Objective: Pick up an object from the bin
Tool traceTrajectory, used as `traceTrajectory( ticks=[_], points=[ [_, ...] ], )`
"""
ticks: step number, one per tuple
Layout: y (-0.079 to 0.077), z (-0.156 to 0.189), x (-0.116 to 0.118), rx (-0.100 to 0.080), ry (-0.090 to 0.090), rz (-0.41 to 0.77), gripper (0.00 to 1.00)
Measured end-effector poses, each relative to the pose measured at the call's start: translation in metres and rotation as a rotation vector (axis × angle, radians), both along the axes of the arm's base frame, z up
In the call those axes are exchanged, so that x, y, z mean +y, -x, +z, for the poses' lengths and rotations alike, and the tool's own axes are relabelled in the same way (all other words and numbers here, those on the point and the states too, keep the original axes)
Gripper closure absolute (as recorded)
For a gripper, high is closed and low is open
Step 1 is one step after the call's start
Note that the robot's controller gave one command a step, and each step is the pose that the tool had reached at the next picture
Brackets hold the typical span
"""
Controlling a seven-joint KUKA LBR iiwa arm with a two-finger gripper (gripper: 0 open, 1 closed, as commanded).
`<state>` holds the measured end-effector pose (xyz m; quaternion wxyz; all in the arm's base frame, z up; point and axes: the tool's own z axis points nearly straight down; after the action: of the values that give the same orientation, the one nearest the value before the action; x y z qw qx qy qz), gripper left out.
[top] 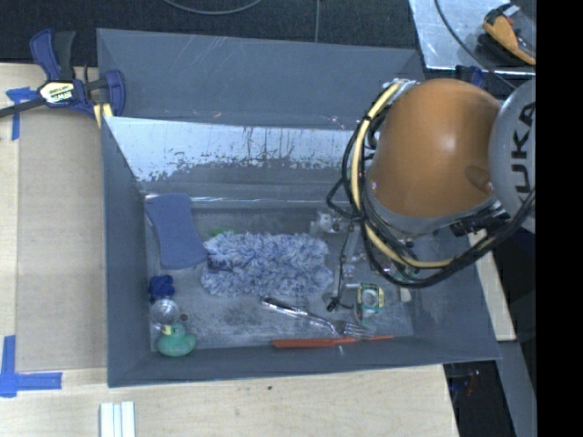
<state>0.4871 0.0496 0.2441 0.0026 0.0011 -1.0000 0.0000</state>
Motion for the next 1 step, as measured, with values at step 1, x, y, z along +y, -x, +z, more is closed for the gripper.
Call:
traceTrajectory(
  ticks=[1],
  points=[
    [-0.0016,0.0040,-0.0004,-0.009,-0.001,-0.003,0.00]
  ],
)
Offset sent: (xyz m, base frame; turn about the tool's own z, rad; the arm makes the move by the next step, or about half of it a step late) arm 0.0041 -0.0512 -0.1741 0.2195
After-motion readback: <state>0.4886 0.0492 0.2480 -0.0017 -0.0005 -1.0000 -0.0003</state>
